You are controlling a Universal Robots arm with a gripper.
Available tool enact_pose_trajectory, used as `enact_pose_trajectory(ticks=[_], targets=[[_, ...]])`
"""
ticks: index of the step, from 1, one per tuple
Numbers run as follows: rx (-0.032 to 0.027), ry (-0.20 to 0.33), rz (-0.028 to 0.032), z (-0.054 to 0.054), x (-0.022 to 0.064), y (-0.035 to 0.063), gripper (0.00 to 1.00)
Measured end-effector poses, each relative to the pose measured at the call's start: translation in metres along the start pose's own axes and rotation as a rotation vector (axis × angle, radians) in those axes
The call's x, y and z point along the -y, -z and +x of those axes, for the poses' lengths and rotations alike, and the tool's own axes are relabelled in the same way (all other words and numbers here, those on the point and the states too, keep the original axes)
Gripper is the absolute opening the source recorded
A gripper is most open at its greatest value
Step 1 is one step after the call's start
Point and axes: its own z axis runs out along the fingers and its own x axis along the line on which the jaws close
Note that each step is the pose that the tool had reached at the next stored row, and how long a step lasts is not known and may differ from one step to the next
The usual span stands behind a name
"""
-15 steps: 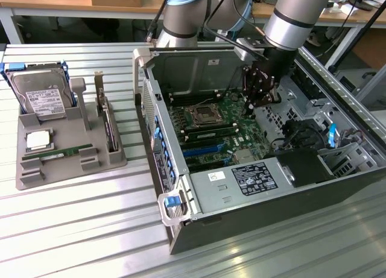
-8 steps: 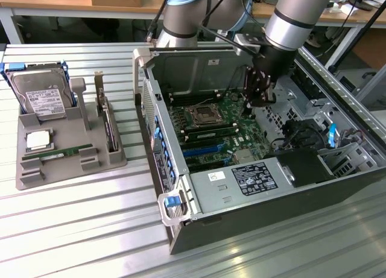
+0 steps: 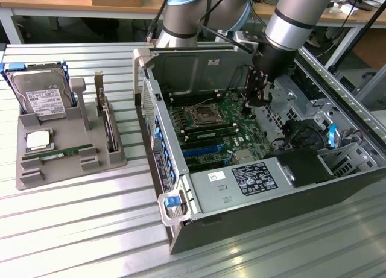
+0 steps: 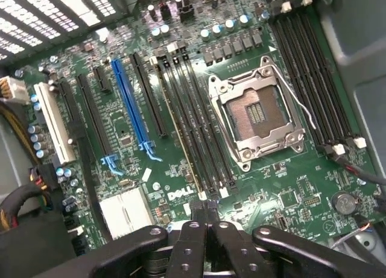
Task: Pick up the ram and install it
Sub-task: 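Press down the ram until it locks into place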
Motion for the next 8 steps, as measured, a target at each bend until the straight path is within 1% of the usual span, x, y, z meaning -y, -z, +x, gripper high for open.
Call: enact_pose_trajectory(ticks=[1,4,5,8], targets=[[0.0011,-0.026,-0.0013,-0.0001,0.0002,0.0000,0.11],[0.0020,-0.097,-0.0043,-0.0003,0.0008,0.0001,0.11],[0.0025,-0.111,-0.0049,-0.0004,0.0010,0.0001,0.11],[0.0047,-0.175,-0.0082,-0.0006,0.0014,0.0001,0.11]])
